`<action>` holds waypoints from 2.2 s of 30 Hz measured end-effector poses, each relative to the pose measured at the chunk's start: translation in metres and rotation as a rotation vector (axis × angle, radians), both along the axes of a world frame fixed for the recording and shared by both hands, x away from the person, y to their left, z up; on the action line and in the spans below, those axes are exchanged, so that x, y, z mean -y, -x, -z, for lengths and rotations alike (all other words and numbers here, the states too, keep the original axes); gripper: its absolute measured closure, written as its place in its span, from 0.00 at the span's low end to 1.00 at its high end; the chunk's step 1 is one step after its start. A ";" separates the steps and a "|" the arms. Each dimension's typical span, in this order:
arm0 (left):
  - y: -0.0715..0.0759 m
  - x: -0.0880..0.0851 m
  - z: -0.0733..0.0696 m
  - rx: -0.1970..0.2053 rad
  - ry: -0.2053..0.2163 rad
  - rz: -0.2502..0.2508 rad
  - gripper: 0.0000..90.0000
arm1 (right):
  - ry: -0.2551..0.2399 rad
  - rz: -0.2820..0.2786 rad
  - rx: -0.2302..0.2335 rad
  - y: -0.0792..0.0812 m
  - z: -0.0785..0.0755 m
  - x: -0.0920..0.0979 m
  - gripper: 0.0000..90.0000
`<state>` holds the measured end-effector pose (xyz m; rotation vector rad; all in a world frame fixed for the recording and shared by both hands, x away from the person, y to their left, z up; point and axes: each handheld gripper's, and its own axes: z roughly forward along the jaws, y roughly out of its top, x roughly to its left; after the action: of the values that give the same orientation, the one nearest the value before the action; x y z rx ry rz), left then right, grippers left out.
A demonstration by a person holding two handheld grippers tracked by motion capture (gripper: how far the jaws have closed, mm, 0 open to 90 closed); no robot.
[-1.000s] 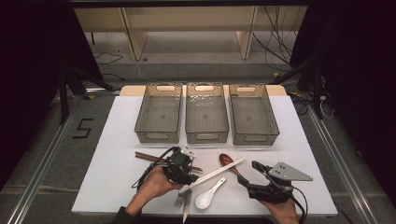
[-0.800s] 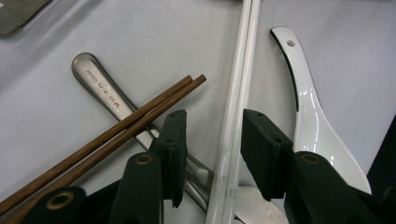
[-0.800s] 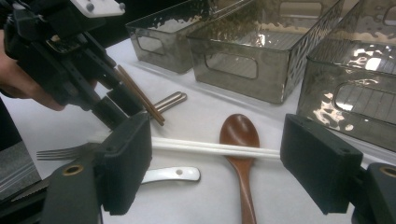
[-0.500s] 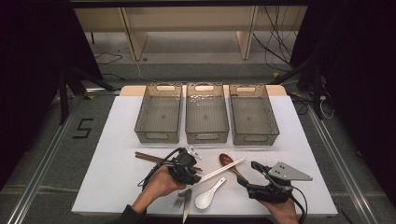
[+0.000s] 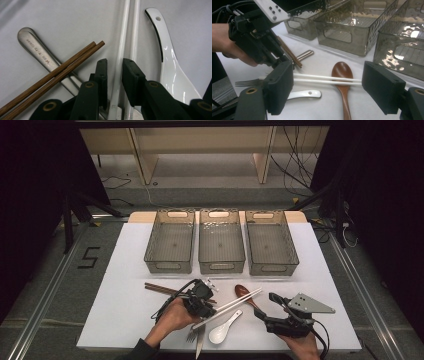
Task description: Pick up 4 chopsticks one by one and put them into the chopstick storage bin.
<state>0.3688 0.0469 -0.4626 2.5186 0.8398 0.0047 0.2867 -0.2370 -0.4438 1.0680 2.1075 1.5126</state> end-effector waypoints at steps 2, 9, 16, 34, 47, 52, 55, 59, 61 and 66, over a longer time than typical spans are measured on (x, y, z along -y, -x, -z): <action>-0.001 0.001 0.001 0.001 -0.001 -0.003 0.83 | -0.002 0.000 0.000 0.000 0.000 0.000 0.29; -0.001 0.004 0.004 0.001 -0.026 0.018 0.88 | -0.003 -0.004 -0.004 -0.001 0.000 0.000 0.29; 0.000 0.005 0.003 0.024 -0.035 0.049 0.91 | -0.004 -0.006 -0.007 -0.001 0.000 0.001 0.29; 0.010 0.004 -0.012 0.107 -0.011 0.102 0.93 | -0.010 -0.007 -0.009 -0.001 0.000 0.001 0.30; 0.008 -0.012 -0.035 0.140 0.094 0.052 0.93 | -0.014 -0.001 0.000 -0.001 0.000 0.002 0.30; 0.005 -0.019 -0.043 0.165 0.116 0.031 0.93 | -0.015 0.005 0.000 -0.001 0.000 0.003 0.30; 0.003 -0.024 -0.050 0.187 0.131 0.017 0.93 | -0.015 0.007 -0.004 -0.001 0.000 0.004 0.30; -0.003 -0.033 -0.060 0.220 0.152 -0.027 0.93 | -0.013 0.005 -0.003 0.000 0.000 0.003 0.30; -0.009 -0.038 -0.064 0.233 0.160 -0.049 0.93 | -0.016 0.006 -0.001 -0.001 0.000 0.003 0.30; -0.022 -0.056 -0.075 0.271 0.175 -0.114 0.93 | -0.017 0.006 -0.003 -0.001 0.000 0.004 0.30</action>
<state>0.3905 0.1026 -0.3876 2.2402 0.8316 0.2911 0.2876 -0.2405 -0.4442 1.0824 2.0955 1.5294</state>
